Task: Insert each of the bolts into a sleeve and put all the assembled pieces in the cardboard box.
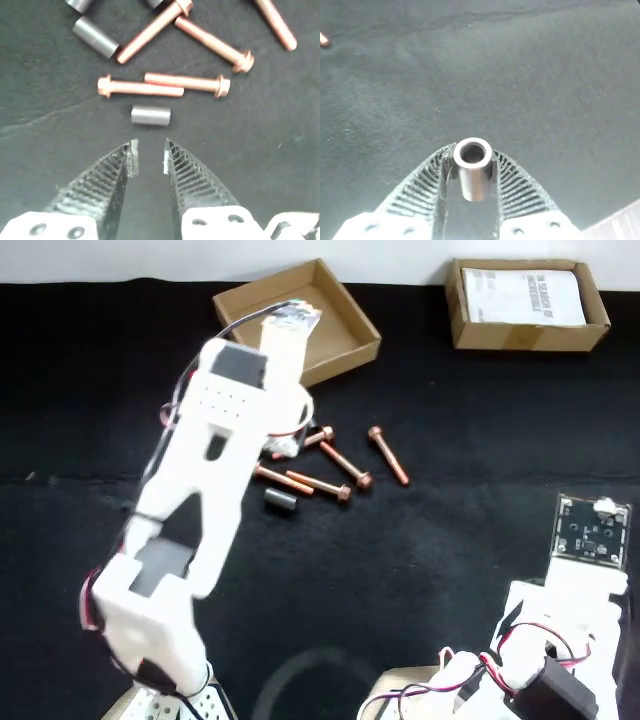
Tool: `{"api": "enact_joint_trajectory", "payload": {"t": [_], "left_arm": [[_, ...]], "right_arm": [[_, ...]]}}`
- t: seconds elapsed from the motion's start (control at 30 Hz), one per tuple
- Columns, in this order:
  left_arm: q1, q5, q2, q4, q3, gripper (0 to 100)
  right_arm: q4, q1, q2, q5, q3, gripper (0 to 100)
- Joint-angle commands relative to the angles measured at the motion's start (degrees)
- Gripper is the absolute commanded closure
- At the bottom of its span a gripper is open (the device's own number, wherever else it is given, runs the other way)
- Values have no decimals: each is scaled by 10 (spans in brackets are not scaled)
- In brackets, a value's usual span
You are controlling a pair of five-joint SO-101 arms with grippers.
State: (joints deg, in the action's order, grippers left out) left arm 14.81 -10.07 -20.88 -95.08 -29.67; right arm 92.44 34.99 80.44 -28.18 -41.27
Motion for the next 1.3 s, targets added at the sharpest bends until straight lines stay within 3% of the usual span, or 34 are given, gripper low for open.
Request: {"api": "enact_joint_trajectory", "payload": {"t": [0.0,0.3,0.43,0.57,0.77,1.27], "left_arm": [[9,-47,-95,-30,-130,891],[23,-94,-313,-39,-358,882],[55,-135,-337,-43,-411,793],[86,-144,-337,-42,-442,780],[107,-145,-341,-35,-456,777],[131,-165,-351,149,-374,775]], "right_arm": [[-11,36,6,-8,-9,991],[-26,82,6,-9,-65,991],[-26,80,6,-9,-79,991],[-27,78,6,-9,-87,991],[-27,78,6,-8,-94,991],[-22,78,6,-10,-87,991]]}}
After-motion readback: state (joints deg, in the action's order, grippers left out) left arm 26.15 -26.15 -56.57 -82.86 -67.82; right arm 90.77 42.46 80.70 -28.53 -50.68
